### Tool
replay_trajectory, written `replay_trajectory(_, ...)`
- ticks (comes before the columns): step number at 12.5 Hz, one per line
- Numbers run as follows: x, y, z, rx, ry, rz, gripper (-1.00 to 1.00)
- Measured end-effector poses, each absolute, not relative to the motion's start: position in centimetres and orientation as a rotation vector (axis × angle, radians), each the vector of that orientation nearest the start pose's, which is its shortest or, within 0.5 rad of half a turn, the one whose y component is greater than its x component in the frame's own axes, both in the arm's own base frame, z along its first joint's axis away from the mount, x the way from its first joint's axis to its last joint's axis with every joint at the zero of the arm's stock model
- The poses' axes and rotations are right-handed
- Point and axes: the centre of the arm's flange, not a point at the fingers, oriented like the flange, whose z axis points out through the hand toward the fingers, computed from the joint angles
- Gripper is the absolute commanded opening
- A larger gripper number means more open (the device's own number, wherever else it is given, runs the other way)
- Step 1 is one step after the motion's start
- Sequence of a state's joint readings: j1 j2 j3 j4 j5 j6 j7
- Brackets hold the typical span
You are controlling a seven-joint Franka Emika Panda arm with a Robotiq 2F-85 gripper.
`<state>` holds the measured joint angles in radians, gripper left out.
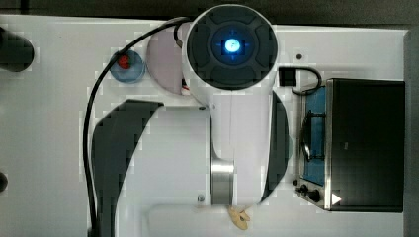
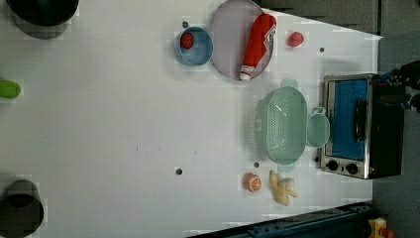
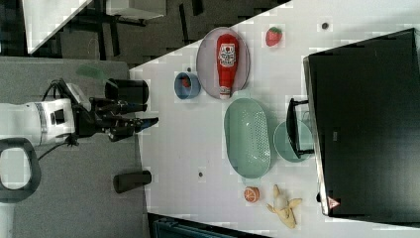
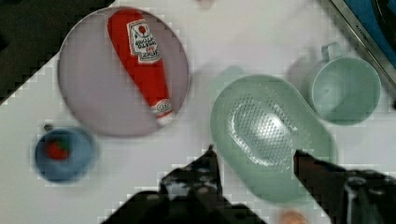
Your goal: Drag strainer right to left.
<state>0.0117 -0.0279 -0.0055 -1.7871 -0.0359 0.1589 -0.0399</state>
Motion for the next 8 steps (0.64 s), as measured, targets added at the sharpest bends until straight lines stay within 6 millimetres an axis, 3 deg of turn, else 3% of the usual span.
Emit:
replay_trajectory(1, 50.7, -0.4, 54.8, -3.018, 1.193, 0.197, 0.58)
replay_trajectory(2, 46.0, -0.9, 55.8, -3.021, 1.235, 0.319, 0.8)
replay_trajectory(3, 42.5, -1.5, 58.1, -2.998, 1.256, 0.315, 0.99)
replay_trajectory(4, 39.9, -2.3, 61.5, -2.964, 1.276, 0.204, 1.0)
replay_trajectory(6, 36.7, -3.2, 68.2, -2.86, 1.311, -0.101, 1.0)
replay_trajectory(7, 36.3, -3.0, 70.3, -2.815, 1.301, -0.215, 1.0)
replay_trajectory(8, 36.6, -2.6, 71.0, -2.799, 1.294, -0.282, 1.0)
